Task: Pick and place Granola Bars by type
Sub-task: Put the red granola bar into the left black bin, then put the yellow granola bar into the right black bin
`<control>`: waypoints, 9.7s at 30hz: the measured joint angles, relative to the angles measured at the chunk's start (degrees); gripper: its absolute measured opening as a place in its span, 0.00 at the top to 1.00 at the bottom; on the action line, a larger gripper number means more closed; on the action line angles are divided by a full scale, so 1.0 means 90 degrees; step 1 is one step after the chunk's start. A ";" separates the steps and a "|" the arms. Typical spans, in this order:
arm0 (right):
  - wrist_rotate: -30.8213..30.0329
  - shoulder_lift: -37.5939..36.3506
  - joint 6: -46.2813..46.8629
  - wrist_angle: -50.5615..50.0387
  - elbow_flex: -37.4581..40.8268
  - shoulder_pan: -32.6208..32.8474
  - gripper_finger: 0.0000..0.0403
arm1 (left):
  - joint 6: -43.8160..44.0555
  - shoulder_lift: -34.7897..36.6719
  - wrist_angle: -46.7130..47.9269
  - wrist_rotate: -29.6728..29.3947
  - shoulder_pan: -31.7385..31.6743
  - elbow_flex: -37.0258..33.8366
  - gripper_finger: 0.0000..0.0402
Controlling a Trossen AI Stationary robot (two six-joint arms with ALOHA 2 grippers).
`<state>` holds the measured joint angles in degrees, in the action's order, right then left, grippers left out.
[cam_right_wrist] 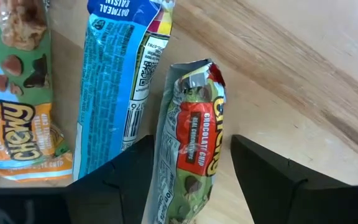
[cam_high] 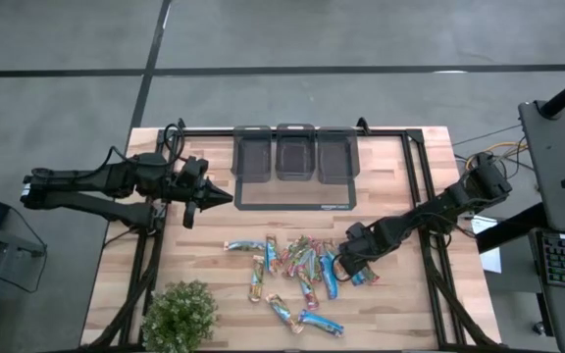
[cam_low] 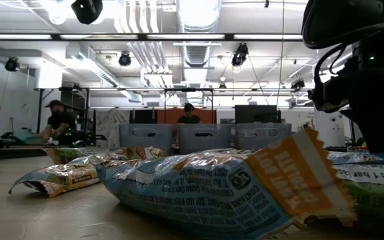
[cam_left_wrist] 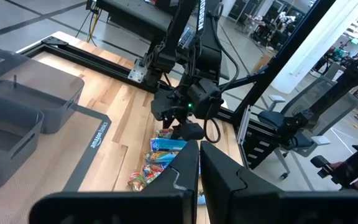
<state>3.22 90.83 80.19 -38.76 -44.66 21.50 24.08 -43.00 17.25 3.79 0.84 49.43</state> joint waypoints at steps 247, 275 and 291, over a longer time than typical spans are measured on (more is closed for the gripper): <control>0.0648 0.4930 -0.3403 0.0466 -0.9061 -0.5265 0.85 | 0.0005 -0.0002 0.0048 -0.0171 0.0000 0.0000 1.00; 0.0580 0.4930 -0.3430 0.0182 -0.9060 -0.5270 0.50 | 0.0022 -0.0002 0.0048 -0.0170 0.0000 0.0000 1.00; 0.0983 0.4843 -0.4056 0.0170 -0.9058 -0.5205 0.54 | -0.0002 -0.0002 0.0050 -0.0170 0.0000 0.0000 1.00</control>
<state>12.07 134.41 43.68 -37.24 -126.19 -25.35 24.05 -43.03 17.69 2.26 0.84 49.43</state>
